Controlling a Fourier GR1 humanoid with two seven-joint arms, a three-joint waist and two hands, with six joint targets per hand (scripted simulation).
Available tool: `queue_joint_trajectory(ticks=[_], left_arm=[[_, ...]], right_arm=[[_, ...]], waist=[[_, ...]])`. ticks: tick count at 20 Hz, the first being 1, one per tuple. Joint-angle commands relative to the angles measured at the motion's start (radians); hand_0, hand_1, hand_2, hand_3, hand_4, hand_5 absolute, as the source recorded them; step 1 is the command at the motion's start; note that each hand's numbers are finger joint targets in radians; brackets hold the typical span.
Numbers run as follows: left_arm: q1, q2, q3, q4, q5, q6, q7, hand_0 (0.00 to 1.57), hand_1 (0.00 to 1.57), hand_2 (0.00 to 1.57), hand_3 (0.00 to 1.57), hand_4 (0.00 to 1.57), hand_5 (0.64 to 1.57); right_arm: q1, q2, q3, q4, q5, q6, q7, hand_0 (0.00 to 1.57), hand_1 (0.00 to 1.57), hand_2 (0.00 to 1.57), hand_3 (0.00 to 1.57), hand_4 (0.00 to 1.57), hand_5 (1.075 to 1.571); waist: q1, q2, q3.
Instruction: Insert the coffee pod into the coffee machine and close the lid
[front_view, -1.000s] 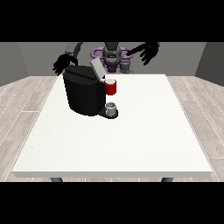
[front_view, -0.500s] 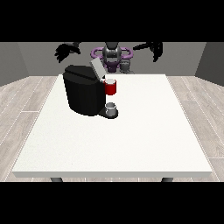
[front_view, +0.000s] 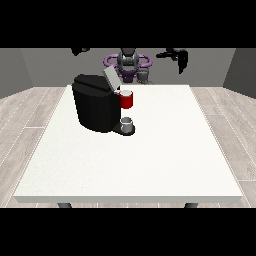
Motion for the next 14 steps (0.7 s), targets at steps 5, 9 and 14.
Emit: queue_joint_trajectory(ticks=[5,9,14], left_arm=[[0.106,-0.053,-0.052,-0.149,0.054,-0.035,-0.013,0.00,0.00,0.00,0.00,0.20,1.571],[0.175,-0.040,-0.081,-0.267,0.088,0.000,0.024,0.00,0.00,0.00,0.00,0.00,1.571],[0.205,-0.013,-0.085,-0.330,0.166,-0.047,0.064,0.00,0.00,0.00,0.00,0.00,1.571]], right_arm=[[-0.093,0.001,0.041,-0.002,0.043,0.014,0.014,0.00,0.00,0.00,0.00,0.14,1.571],[-0.120,-0.019,0.049,-0.045,0.028,0.078,0.052,0.00,0.00,0.00,0.00,0.16,1.571],[-0.197,0.002,0.032,0.039,0.031,0.063,0.035,0.00,0.00,0.00,0.00,0.00,1.571]], waist=[[0.085,0.057,0.0003],[0.027,0.090,0.0002],[0.077,0.149,0.0001]])
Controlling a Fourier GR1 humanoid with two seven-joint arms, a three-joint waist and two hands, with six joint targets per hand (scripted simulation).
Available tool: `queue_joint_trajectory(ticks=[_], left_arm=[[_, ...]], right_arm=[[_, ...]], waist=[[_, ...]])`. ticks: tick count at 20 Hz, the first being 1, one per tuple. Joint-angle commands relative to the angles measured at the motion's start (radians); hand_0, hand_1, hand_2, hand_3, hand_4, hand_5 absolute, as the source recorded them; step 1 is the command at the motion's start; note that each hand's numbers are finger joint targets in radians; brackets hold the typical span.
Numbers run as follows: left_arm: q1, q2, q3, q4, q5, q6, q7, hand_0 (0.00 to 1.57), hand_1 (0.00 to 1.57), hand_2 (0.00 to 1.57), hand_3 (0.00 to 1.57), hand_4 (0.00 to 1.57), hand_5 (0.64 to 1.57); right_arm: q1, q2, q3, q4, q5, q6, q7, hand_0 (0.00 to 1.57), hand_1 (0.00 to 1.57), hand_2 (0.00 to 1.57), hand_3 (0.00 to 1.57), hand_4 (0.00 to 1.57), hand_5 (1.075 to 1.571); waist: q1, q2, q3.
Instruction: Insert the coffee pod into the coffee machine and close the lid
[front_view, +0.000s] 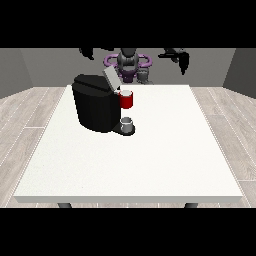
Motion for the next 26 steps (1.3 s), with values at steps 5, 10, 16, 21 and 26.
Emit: queue_joint_trajectory(ticks=[5,10,16,21,26], left_arm=[[0.093,-0.003,-0.064,-0.184,0.045,0.017,0.064,0.00,0.00,0.00,0.00,0.00,1.571],[0.130,-0.025,-0.176,-0.279,0.075,0.123,0.096,0.00,0.00,0.00,0.00,0.00,1.571],[0.083,0.060,-0.064,-0.284,0.111,0.082,0.088,0.00,0.00,0.00,0.00,0.00,1.571],[0.155,0.043,-0.098,-0.303,0.105,0.087,0.061,0.00,0.00,0.00,0.00,0.00,1.571],[0.113,0.092,-0.067,-0.248,0.096,0.109,0.032,0.00,0.00,0.00,0.00,0.00,1.571]], right_arm=[[-0.072,-0.028,-0.081,0.113,-0.067,0.071,-0.034,0.00,0.00,0.00,0.00,0.00,1.571],[-0.123,0.011,-0.069,0.228,-0.018,0.032,-0.115,0.00,0.00,0.00,0.00,0.00,1.571],[-0.219,0.001,-0.058,0.254,-0.014,0.067,-0.073,0.00,0.00,0.00,0.00,0.00,1.571],[-0.268,0.021,-0.035,0.286,0.020,0.052,-0.048,0.00,0.00,0.00,0.00,0.00,1.571],[-0.305,0.060,-0.012,0.294,0.060,0.003,-0.053,0.00,0.00,0.00,0.00,0.00,1.571]], waist=[[0.010,0.083,0.0001],[0.013,0.132,0.0000],[-0.040,0.176,-0.0003],[-0.029,0.175,-0.0003],[-0.059,0.201,-0.0004]])
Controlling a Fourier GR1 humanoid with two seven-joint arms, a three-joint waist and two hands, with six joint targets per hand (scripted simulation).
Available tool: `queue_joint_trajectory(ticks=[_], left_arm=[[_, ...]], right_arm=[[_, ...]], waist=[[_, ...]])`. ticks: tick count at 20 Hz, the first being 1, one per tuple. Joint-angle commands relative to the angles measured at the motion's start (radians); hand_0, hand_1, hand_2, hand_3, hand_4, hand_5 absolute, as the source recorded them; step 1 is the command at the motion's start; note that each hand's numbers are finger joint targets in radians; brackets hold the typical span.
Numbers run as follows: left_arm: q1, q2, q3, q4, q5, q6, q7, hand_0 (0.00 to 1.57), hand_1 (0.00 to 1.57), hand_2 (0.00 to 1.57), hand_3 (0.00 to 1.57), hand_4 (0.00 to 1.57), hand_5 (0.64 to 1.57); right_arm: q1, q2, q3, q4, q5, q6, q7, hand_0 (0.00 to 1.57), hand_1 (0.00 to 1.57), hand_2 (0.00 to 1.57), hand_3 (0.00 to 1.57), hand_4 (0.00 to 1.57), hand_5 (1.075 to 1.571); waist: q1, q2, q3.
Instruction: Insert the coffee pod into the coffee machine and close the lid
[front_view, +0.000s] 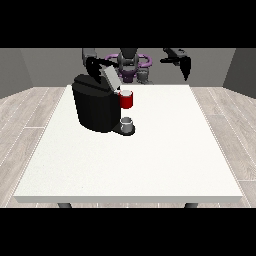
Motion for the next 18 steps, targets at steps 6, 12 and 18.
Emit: queue_joint_trajectory(ticks=[6,12,18], left_arm=[[-0.001,0.015,-0.018,-0.017,0.024,-0.012,-0.002,0.00,0.00,0.00,0.00,0.00,1.571],[-0.043,0.043,0.011,0.017,0.036,0.013,0.022,0.00,0.00,0.00,0.00,0.00,1.571],[0.024,0.058,0.003,0.036,0.016,-0.001,-0.078,0.00,0.00,0.00,0.00,0.17,1.571]], right_arm=[[-0.070,0.045,0.004,0.077,0.029,-0.042,-0.017,0.00,0.00,0.00,0.00,0.00,1.571],[-0.126,0.038,0.028,0.082,0.041,-0.005,0.028,0.00,0.00,0.00,0.00,0.00,1.571],[-0.146,0.032,0.017,0.110,0.045,0.006,-0.007,0.00,0.00,0.00,0.00,0.11,1.571]], waist=[[0.036,0.025,0.0012],[0.006,0.027,0.0010],[0.017,0.043,0.0010]])
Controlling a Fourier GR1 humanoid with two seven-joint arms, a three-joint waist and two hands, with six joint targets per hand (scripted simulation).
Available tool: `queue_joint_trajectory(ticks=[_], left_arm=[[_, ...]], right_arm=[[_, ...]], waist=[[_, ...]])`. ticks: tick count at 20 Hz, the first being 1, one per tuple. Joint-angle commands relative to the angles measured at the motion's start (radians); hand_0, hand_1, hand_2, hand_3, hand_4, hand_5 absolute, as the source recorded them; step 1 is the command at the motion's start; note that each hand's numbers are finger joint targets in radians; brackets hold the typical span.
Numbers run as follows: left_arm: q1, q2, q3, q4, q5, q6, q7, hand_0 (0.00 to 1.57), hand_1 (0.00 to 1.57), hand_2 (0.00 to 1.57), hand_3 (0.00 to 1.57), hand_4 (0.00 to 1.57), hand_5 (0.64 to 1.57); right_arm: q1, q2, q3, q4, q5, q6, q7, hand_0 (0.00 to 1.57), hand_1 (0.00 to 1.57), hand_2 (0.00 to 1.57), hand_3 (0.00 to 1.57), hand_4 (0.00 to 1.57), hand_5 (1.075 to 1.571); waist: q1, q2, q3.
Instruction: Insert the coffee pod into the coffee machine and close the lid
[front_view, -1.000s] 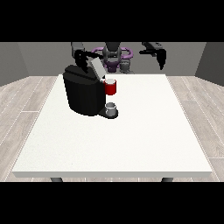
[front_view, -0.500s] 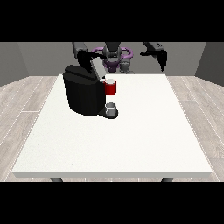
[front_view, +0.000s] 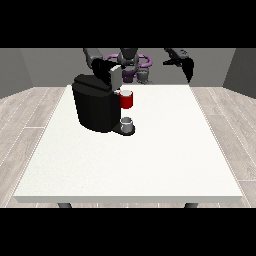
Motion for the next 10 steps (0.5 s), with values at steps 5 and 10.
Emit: queue_joint_trajectory(ticks=[5,10], left_arm=[[-0.041,-0.001,0.009,0.066,-0.009,0.035,-0.063,0.00,0.00,0.00,0.00,0.18,1.571],[-0.065,-0.007,-0.029,0.027,-0.008,0.025,-0.029,0.00,0.00,0.00,0.00,0.00,1.571]], right_arm=[[-0.055,0.067,0.085,0.010,0.088,-0.036,-0.024,0.00,0.00,0.00,0.00,0.06,1.571],[-0.114,0.051,0.064,0.038,0.110,-0.051,-0.021,0.00,0.00,0.00,0.00,0.12,1.571]], waist=[[-0.015,0.038,0.0002],[-0.002,0.020,0.0004]])
